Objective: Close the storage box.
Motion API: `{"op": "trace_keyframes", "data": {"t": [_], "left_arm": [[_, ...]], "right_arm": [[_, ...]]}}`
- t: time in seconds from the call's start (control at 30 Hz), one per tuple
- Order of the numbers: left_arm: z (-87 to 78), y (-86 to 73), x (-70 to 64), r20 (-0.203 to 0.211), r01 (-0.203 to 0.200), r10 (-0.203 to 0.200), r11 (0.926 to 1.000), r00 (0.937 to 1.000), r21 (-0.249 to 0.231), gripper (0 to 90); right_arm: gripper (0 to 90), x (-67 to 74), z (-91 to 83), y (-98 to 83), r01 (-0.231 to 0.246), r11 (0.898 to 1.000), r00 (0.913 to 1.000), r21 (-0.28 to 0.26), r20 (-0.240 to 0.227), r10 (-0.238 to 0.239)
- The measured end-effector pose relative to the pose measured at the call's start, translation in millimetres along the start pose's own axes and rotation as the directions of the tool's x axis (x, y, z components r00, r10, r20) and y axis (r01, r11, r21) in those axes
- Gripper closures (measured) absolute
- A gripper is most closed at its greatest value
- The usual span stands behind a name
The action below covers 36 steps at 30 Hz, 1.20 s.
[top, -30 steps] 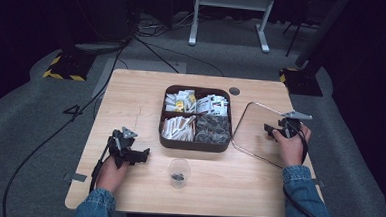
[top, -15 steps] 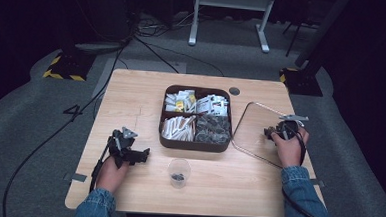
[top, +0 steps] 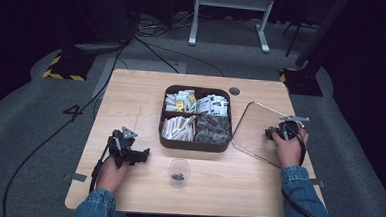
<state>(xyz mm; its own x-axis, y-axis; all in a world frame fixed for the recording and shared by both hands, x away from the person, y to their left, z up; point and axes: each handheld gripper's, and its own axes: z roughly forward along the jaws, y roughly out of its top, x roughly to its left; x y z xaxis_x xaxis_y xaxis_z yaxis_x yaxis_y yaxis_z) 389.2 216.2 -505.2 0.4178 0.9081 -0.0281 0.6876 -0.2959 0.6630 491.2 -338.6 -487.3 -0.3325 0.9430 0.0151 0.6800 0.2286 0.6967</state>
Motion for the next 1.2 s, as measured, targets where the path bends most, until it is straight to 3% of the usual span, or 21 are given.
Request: {"op": "trace_keyframes", "data": {"t": [0.5,1.2], "left_arm": [[0.0,0.0,0.1,0.0,-0.001,0.001,1.0,1.0,0.0,0.0],[0.0,0.0,0.1,0.0,-0.001,0.001,1.0,1.0,0.0,0.0]], "right_arm": [[58.7,-4.4,-3.2,-0.9,-0.04,0.999,0.9991,-0.017,-0.015,0.04],[58.7,-4.0,-40.8,19.6,-0.042,0.991,0.998,-0.125,-0.051,0.036]]}}
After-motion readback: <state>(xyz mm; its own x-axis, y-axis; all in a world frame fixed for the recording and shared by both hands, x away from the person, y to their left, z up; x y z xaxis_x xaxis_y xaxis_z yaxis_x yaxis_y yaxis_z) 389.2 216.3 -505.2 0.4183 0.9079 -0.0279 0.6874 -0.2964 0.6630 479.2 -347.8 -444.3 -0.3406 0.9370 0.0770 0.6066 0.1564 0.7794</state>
